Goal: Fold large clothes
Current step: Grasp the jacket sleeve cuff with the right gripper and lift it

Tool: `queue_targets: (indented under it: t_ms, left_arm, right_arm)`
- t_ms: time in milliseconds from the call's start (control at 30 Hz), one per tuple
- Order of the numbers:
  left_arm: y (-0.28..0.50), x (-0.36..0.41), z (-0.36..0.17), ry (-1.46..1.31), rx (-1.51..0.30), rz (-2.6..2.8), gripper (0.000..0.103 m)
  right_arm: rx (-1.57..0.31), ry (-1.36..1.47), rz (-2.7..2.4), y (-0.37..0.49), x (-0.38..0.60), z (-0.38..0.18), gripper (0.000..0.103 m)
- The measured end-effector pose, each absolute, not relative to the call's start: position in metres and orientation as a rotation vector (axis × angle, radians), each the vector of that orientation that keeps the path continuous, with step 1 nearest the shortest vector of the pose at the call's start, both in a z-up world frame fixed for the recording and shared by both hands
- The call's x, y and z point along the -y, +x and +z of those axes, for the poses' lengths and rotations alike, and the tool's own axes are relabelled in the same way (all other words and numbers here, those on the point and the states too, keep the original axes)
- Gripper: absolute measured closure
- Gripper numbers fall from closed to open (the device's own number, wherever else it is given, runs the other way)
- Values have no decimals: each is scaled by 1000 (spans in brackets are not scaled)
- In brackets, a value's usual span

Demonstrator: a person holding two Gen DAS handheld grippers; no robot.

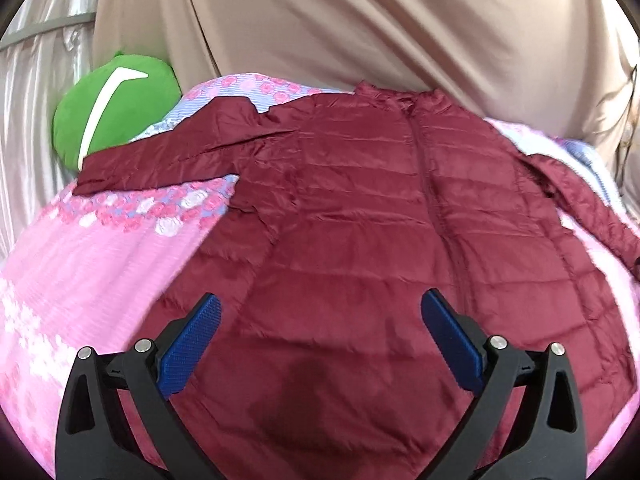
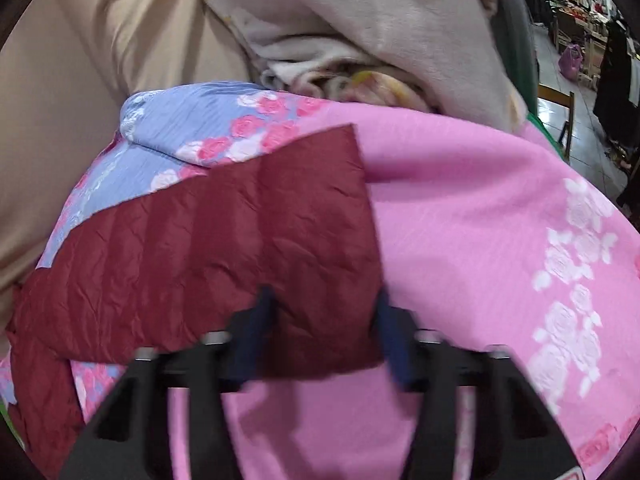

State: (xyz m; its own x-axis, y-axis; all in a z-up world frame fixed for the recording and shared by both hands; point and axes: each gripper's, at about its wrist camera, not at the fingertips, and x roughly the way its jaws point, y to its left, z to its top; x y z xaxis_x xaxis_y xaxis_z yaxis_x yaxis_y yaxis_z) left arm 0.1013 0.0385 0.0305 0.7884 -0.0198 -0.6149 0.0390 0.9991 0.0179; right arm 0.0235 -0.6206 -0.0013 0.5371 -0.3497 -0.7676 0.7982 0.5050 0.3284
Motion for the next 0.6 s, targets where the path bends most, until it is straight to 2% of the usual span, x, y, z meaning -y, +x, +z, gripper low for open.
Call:
queue_targets:
  t_ms: [33, 200, 300, 400, 500, 600]
  left_arm:
    - [108, -39, 32, 49, -668, -26, 5]
    - [138, -44, 42, 97, -651, 7, 5]
    - [157, -50, 50, 71, -660, -13, 5]
    - [177, -60, 58, 1, -681, -35, 5]
    - [193, -69, 65, -37, -682, -46, 5]
    - [206, -77, 70, -35, -664, -41, 5]
  right_arm:
    - [-683, 738, -751, 32, 620, 6, 97]
    - [-467, 585, -546, 91, 557, 106, 99]
    - [-367, 442, -318, 139, 476, 175, 99]
    - [-339, 338, -55, 191, 377, 219, 99]
    - [-375, 258, 151, 239, 277, 224, 99]
    - [-473, 185, 296, 283, 187, 194, 94]
